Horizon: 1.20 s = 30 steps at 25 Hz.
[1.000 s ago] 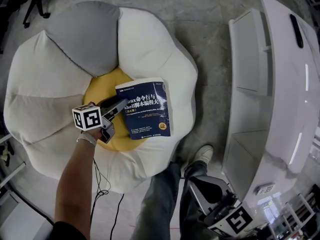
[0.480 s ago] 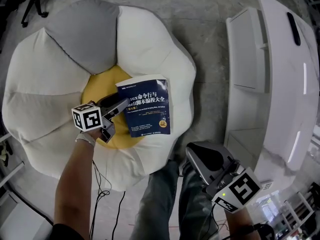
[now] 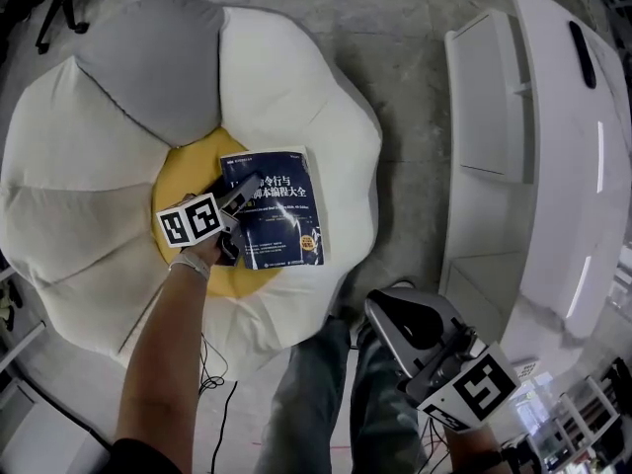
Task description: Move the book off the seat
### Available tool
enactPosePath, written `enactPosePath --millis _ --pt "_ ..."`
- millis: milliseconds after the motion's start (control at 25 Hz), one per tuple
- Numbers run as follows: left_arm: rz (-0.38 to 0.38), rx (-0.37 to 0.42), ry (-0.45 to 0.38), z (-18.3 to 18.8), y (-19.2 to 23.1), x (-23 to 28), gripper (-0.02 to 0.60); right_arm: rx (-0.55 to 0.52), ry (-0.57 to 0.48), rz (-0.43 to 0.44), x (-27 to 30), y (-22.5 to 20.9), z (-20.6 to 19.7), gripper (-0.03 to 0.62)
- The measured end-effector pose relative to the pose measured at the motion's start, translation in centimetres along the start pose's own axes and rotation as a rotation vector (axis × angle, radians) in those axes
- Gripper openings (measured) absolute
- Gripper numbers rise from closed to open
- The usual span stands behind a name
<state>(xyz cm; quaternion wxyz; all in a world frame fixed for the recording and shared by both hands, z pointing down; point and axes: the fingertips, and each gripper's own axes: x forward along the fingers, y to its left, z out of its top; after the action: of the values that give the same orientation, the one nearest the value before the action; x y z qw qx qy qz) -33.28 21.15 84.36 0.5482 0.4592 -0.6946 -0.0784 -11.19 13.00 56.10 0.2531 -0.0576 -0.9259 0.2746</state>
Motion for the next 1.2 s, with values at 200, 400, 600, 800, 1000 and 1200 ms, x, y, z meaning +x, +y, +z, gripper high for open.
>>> enactPosePath --millis 200,400,600,800,1000,1200 --pt "-0.062 -0.122 -0.050 0.1 0.2 0.4 0.382 0.017 -0.013 0.003 0.2 0.0 -0.1 0.005" --pt "-0.086 -0.142 -0.033 0.1 -0.1 0.1 0.364 0.021 -0.013 0.010 0.4 0.3 -0.5 0.005" --pt "-0.123 -0.112 0.014 -0.6 -1.7 -0.6 0.319 0.013 -0.024 0.021 -0.1 0.7 0.1 0.005" --pt "-0.225 -0.035 0.081 -1.5 -4.6 -1.7 0.244 0.025 -0.041 0.017 -0.7 1.1 0.6 0.005" --pt "-0.211 0.086 0.119 -1.8 -6.1 -2.2 0.183 0.033 -0.063 0.022 -0.8 1.7 1.0 0.005" --pt "-0.153 0.136 0.074 -2.1 -6.9 -2.9 0.175 0.039 -0.072 0.036 -1.5 2.3 1.4 0.005"
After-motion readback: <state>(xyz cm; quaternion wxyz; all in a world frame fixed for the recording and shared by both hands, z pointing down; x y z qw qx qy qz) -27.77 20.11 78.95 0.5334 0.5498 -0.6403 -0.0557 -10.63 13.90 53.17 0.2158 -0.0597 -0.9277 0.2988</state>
